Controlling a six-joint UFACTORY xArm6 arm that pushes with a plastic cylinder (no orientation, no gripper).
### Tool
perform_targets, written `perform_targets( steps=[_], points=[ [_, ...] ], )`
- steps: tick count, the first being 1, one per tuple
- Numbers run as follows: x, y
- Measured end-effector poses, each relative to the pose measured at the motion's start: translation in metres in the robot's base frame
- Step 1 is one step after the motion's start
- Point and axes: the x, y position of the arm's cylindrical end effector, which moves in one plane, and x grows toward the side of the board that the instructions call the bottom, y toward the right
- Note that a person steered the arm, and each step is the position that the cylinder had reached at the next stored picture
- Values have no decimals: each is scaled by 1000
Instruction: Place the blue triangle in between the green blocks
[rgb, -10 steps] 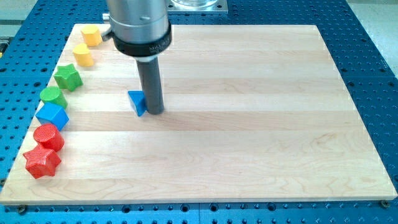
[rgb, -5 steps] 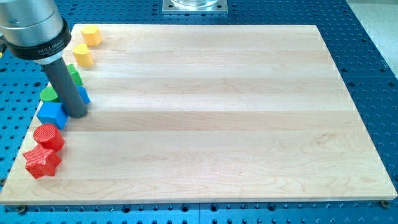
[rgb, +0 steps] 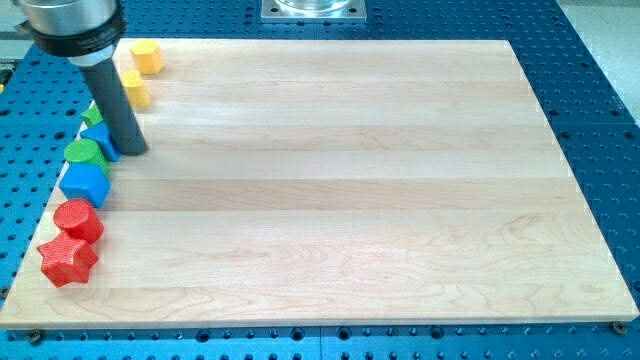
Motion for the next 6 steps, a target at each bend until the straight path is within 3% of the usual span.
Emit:
perform_targets(
  steps=[2,3,5,6],
  points=[
    [1,-15],
    [-9,24],
    [-95,69],
    [-98,42]
  ],
)
